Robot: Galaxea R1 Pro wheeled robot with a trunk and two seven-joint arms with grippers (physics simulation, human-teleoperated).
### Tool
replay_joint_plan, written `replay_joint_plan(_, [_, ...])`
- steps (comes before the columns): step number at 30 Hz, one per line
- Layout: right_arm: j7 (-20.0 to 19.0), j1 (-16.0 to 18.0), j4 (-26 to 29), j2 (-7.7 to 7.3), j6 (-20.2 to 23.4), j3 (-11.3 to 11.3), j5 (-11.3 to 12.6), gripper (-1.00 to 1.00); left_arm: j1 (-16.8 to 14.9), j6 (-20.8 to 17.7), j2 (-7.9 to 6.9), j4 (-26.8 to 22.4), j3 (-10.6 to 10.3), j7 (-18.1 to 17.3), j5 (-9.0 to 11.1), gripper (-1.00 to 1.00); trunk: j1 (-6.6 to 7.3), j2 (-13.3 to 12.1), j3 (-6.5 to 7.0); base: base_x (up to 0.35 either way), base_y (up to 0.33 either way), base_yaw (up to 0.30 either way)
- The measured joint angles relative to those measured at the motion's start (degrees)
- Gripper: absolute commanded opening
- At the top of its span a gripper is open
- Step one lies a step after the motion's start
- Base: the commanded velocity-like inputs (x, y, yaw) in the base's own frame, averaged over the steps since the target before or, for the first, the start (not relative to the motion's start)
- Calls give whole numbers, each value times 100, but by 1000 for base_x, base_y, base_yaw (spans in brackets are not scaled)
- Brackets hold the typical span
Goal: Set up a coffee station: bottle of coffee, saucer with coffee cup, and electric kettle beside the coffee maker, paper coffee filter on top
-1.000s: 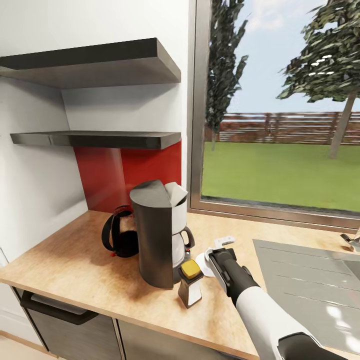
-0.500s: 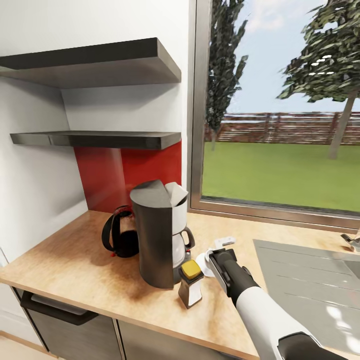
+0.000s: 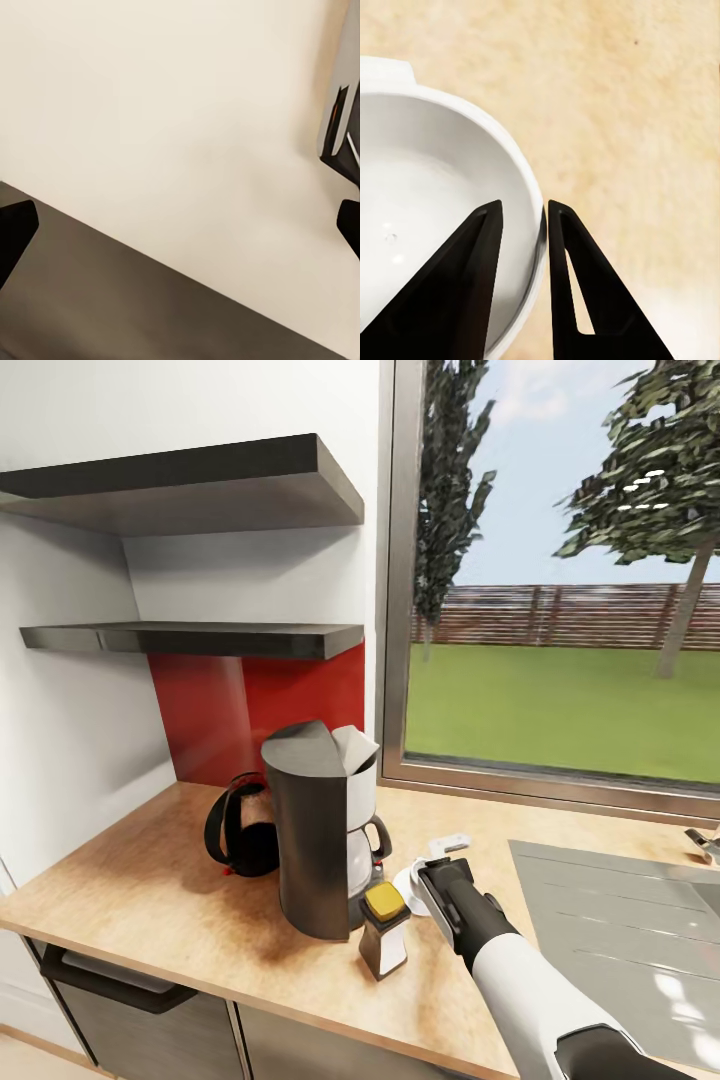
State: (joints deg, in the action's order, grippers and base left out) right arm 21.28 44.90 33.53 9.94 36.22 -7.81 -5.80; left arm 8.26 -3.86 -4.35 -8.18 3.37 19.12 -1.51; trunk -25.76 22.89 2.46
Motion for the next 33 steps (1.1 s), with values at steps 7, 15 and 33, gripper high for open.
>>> replay_joint_plan(7, [0,0,-2,0,0,4,0,-100,0,-3,-2,0,0,-1,0,100,0,0,0,0,0,0])
replay_joint_plan(15, [1,0,-7,0,0,3,-3,100,0,-4,-6,0,0,0,0,100,0,0,0,0,0,0])
replay_joint_plan(33, [1,0,0,2,0,-4,-3,100,0,3,-15,0,0,0,8,100,0,0,0,0,0,0])
